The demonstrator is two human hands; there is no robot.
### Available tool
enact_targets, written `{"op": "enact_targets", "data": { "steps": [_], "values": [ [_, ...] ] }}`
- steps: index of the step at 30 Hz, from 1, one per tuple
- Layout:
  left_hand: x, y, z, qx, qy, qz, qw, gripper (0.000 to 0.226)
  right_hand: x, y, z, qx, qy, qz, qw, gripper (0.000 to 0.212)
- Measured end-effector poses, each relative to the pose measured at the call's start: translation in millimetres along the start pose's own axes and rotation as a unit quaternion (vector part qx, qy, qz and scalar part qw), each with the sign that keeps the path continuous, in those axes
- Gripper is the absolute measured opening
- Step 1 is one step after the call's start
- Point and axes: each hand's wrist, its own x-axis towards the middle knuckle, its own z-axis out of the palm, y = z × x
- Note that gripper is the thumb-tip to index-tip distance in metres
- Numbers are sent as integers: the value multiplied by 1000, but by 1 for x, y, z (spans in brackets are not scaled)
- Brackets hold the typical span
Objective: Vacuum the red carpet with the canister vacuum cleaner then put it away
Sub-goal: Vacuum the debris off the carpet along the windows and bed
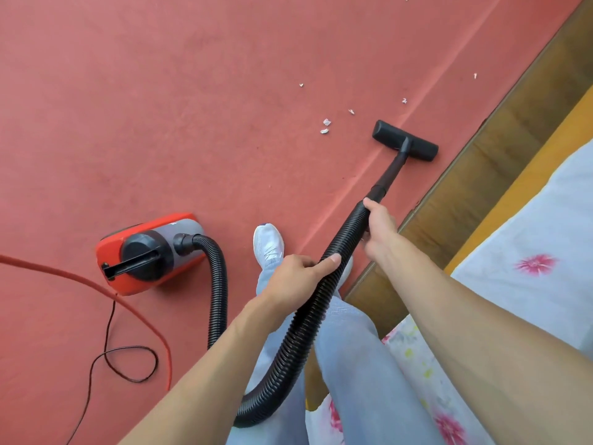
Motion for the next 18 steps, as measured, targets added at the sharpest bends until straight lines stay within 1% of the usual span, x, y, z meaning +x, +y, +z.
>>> {"op": "enact_targets", "data": {
  "steps": [1,5,7,9,10,12,14,15,18],
  "values": [
    [0,4,-7,-17,-43,-2,999,63,-3,-2,3,3,-1,-4,1000,26],
    [-9,17,-46,0,-217,-7,976,35,-26,-1,-1,-18,8,-40,999,22],
    [-12,22,-64,5,-264,-16,964,34,-39,2,-4,-25,-3,-50,998,27],
    [-15,24,-74,12,-297,-31,954,44,-52,6,-6,-47,-10,-51,998,33],
    [-18,25,-76,20,-312,-38,949,50,-56,8,-6,-60,-14,-50,997,35],
    [-21,25,-75,31,-328,-43,943,57,-64,9,-2,-79,-28,-44,996,30],
    [-23,21,-74,23,-328,-40,944,57,-69,7,6,-82,-43,-36,995,24],
    [-22,19,-74,12,-321,-39,946,54,-69,4,12,-87,-48,-32,995,24],
    [-18,12,-72,-31,-288,-34,957,49,-63,-4,27,-107,-49,-37,992,38]
  ]
}}
